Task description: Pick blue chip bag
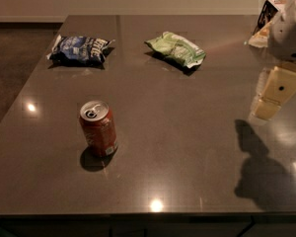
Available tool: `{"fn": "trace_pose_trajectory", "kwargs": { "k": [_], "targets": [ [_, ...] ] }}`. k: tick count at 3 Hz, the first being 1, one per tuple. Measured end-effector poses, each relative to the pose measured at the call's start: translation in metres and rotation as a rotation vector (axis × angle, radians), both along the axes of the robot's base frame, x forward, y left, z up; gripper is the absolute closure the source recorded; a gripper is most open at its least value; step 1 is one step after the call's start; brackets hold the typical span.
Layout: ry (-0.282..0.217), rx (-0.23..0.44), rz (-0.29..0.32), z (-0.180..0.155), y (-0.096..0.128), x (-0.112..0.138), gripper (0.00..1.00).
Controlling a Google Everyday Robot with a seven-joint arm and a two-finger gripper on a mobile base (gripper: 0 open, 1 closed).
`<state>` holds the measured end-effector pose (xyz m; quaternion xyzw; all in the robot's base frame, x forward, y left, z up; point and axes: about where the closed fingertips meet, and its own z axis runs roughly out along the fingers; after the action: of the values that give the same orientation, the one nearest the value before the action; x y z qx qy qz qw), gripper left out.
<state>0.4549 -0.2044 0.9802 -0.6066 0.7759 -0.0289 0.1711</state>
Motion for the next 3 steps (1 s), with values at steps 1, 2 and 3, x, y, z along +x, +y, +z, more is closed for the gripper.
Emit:
{"fn": "trace_pose_trajectory", "kwargs": {
  "k": [1,2,3],
  "targets": [
    [-0.027,0.017,0.009,0.004,0.022,0.031,0.00],
    [-0.056,0.040,0.006,0.004,0.048,0.066,0.00],
    [-0.073,0.091,-0.004,0.002,0.079,0.108,0.00]
  ]
}}
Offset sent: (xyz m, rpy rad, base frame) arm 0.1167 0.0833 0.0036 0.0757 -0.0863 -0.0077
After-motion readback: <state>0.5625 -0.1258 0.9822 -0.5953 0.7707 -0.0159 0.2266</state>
